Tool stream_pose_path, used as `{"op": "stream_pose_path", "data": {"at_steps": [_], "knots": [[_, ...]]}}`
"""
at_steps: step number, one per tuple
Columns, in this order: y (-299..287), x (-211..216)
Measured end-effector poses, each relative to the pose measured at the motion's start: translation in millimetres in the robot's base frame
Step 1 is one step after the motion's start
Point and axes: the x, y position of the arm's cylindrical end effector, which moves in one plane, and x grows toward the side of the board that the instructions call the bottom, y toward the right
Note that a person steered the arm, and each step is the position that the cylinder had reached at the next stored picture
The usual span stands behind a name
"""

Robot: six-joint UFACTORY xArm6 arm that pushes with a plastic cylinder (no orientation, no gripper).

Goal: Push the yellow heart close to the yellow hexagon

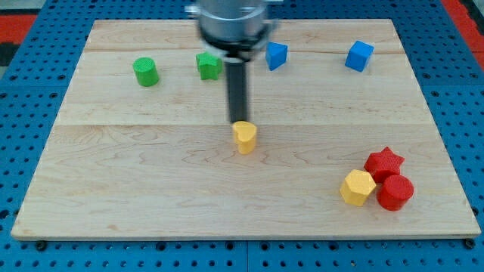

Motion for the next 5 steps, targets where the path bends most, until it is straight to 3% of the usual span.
{"op": "stream_pose_path", "data": {"at_steps": [1,3,4,5], "knots": [[11,-1],[-125,-14],[-123,10],[-40,24]]}}
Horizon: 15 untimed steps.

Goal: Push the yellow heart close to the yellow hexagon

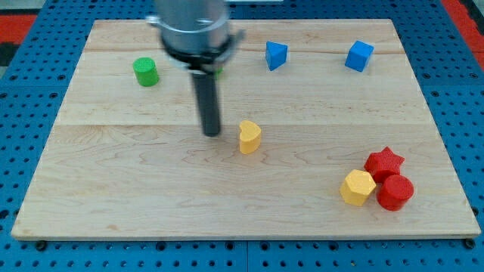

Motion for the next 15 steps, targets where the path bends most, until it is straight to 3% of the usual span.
{"op": "stream_pose_path", "data": {"at_steps": [1,2,4,5,6,7,10,15], "knots": [[95,7],[146,15],[176,39],[158,15],[103,-4],[79,18],[148,34],[132,50]]}}
